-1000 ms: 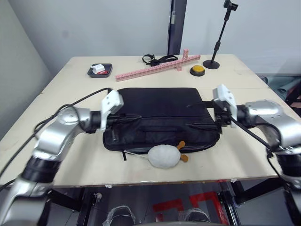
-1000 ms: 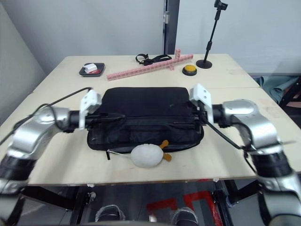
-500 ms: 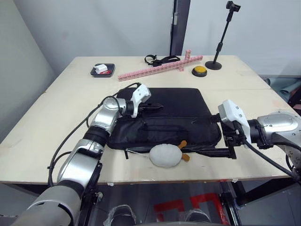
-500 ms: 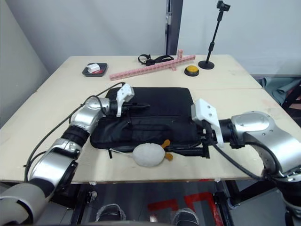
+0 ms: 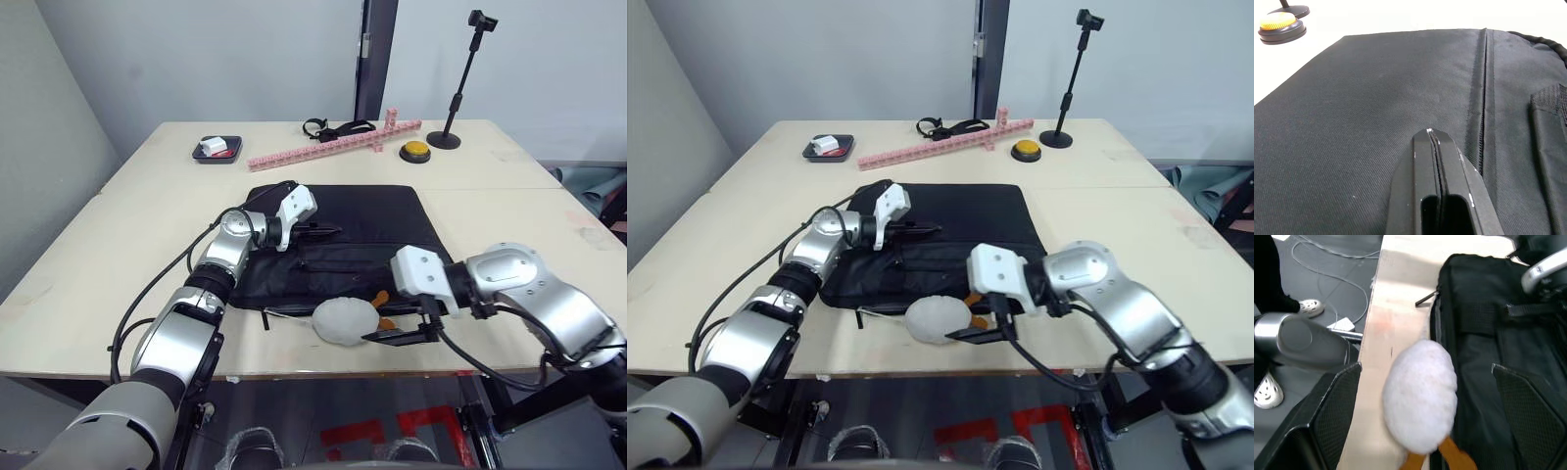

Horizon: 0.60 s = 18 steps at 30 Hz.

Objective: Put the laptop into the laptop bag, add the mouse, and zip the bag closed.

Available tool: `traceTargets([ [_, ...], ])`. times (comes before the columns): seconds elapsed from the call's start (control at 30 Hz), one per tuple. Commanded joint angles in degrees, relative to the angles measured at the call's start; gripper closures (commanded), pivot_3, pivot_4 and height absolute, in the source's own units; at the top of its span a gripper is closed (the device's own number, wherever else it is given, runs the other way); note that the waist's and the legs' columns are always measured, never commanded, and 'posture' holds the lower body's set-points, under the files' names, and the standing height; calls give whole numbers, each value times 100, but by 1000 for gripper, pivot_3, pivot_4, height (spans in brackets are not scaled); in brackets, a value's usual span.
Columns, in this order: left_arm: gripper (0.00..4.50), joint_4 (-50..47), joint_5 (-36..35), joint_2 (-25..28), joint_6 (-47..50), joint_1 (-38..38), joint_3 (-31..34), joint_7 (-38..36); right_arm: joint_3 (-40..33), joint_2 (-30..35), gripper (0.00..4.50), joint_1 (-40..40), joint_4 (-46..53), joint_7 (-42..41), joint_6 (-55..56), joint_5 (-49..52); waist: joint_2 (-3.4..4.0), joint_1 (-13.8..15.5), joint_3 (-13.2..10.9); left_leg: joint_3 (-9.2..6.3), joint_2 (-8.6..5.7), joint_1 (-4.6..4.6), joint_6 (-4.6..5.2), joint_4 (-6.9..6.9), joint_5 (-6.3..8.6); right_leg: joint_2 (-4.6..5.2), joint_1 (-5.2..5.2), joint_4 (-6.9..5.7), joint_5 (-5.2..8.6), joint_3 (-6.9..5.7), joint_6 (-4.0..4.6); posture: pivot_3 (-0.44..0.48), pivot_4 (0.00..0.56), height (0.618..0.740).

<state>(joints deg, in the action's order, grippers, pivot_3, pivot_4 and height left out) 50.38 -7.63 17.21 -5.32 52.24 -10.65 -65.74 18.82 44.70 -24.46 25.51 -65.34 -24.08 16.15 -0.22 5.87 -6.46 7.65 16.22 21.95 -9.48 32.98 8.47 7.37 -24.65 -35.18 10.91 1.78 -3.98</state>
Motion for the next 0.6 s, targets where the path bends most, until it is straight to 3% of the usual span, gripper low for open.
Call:
traceTargets([
  [0.03, 4500, 124, 331, 120, 153, -300, -134, 15, 335, -222, 37, -128, -325, -49, 489, -404, 1, -11, 5, 0, 0, 0, 0, 0, 0, 0, 0, 0, 0, -1, 0, 0, 150, 740],
  [0.3, 4500, -247, 357, 208, 346, -581, -111, -17, 707, -637, 37, -232, -1132, -114, 1498, -1063, 2, -46, 15, 0, 0, -1, -1, -1, 1, 0, 0, 1, 0, -1, 0, 0, 150, 740],
  [0.6, 4500, -470, 351, 263, 519, -706, -83, -17, 756, -678, 37, -137, -1647, -200, 2613, -1546, 2, -55, 18, -1, 0, -1, -2, -2, 2, 0, 1, 3, 0, -1, 0, 0, 150, 740],
])
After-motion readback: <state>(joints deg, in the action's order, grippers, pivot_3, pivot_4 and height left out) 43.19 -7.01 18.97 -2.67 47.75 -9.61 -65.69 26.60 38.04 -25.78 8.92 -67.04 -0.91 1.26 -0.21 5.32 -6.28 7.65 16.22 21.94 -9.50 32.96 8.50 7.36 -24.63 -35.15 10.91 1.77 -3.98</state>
